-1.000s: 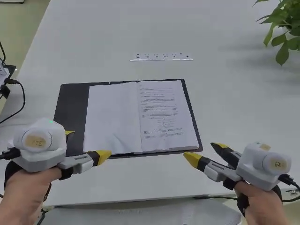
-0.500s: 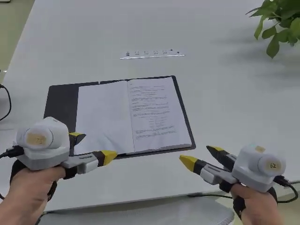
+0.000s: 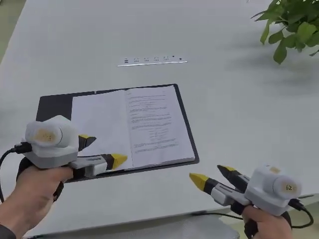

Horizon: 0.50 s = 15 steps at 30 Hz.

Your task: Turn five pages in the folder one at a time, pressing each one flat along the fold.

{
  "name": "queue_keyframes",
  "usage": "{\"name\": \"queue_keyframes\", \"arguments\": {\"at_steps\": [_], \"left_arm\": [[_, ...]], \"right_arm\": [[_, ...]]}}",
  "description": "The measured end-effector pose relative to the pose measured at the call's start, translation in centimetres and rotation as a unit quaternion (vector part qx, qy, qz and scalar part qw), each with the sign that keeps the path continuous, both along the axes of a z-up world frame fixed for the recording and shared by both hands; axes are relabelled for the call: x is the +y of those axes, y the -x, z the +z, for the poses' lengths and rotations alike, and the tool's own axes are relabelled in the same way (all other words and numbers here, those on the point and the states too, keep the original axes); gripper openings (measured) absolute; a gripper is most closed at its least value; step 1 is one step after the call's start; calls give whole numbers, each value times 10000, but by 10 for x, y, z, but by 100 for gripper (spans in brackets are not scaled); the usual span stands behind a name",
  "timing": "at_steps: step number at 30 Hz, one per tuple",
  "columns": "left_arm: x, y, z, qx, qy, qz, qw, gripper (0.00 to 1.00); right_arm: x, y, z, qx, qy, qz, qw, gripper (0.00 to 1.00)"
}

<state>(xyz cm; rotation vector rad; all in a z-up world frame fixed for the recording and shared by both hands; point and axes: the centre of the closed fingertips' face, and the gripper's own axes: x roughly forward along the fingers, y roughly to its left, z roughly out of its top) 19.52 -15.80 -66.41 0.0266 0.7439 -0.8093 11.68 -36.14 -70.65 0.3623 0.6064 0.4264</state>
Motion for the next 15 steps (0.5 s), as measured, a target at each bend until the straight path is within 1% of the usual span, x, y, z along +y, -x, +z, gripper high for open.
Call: {"name": "queue_keyframes", "arguments": {"at_steps": [2, 4, 7, 8, 13, 15], "left_arm": [[-9, -3, 0, -11, -11, -98, 10000, 64], [-19, -6, -2, -16, -44, -254, 9997, 64], [-34, -7, -2, 90, 7, -474, 9988, 63], [-39, -10, -3, 109, 20, -505, 9987, 62], [-59, -17, -9, 38, -118, -794, 9968, 62], [-66, -19, -12, 37, -182, -924, 9955, 62]], "right_arm": [[-1, -1, 2, -19, 73, 51, 10000, 65], [-1, -2, 2, -19, 87, 77, 9999, 65], [-1, -4, 2, -23, 68, 66, 10000, 65], [-1, -5, 2, -23, 60, 57, 10000, 65], [-3, -6, 2, 5, -23, 6, 10000, 65], [-4, -7, 2, 21, -5, 12, 10000, 65]]}}
